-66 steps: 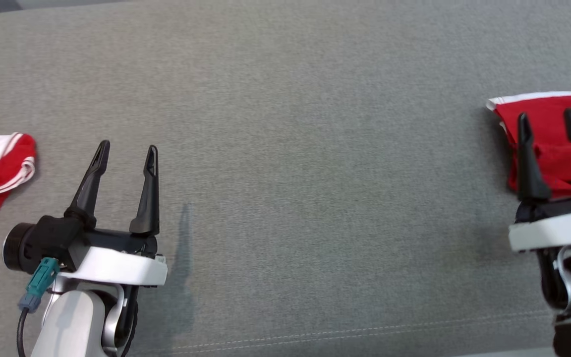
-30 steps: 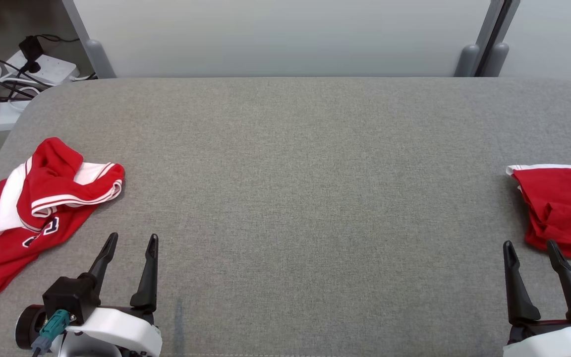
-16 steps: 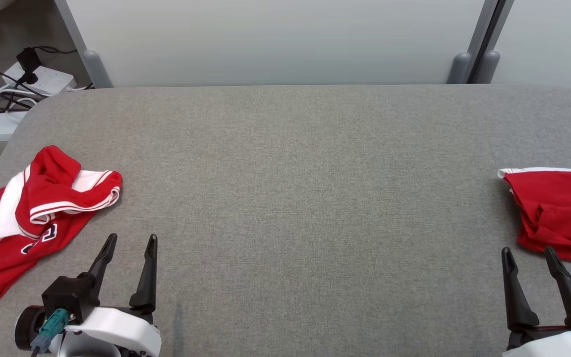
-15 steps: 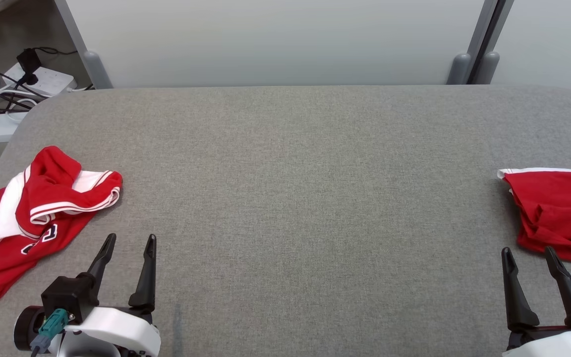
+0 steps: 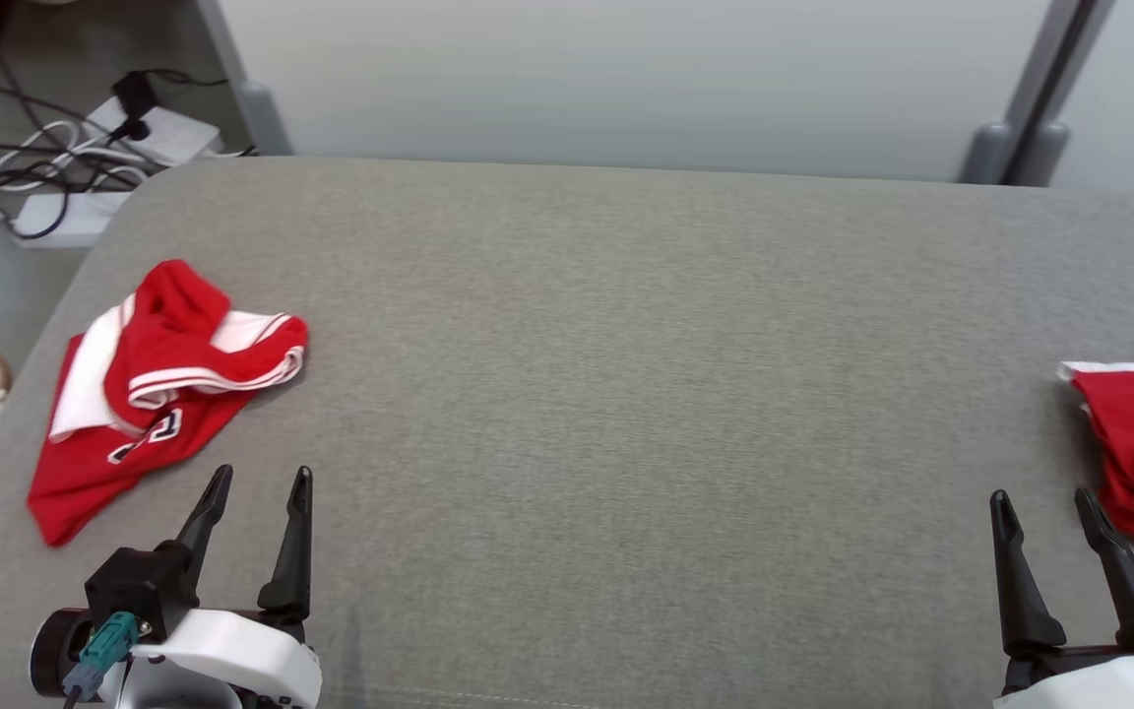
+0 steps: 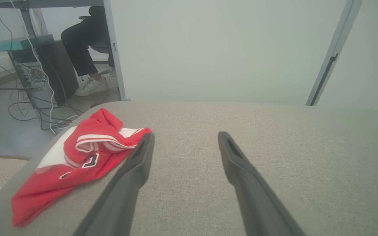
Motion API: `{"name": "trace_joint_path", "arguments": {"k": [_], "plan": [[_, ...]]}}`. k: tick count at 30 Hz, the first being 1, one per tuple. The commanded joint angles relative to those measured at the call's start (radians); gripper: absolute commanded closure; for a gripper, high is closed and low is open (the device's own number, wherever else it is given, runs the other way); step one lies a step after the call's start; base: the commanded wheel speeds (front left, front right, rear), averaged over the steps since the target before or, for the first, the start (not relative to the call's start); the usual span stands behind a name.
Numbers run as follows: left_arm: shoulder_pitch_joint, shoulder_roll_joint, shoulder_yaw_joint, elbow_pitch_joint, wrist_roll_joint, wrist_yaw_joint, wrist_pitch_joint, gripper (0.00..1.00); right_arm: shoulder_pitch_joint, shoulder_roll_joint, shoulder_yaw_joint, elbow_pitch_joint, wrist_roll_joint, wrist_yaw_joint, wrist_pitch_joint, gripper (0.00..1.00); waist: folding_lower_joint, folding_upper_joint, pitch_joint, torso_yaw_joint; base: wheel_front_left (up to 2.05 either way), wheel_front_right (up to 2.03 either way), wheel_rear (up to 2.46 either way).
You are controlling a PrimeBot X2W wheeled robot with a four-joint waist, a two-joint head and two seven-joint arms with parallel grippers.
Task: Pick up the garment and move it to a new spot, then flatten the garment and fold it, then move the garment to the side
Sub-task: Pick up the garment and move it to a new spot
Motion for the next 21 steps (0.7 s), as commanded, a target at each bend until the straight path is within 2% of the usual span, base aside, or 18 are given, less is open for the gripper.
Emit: {"name": "trace_joint_path", "arguments": {"k": [1,13,21], "plan": [[-0.028,0.018,0.039,-0.028,-0.011,0.007,-0.011,0.0,-0.022,-0.012,0.028,-0.038,0.006,-0.003,0.002,0.0,0.0,-0.0001,0.003,0.041,0.0,0.0,0.0],[-0.016,0.002,0.046,-0.01,-0.038,0.019,-0.037,0.0,-0.041,-0.015,0.06,-0.024,0.017,-0.003,0.007,0.0,0.0,-0.0001,0.001,0.241,0.0,0.0,0.0],[-0.025,-0.005,0.043,0.006,-0.05,0.02,-0.049,0.0,-0.045,-0.018,0.066,-0.027,0.015,-0.003,0.011,0.0,0.0,-0.0001,0.011,0.276,0.0,0.0,0.0]]}}
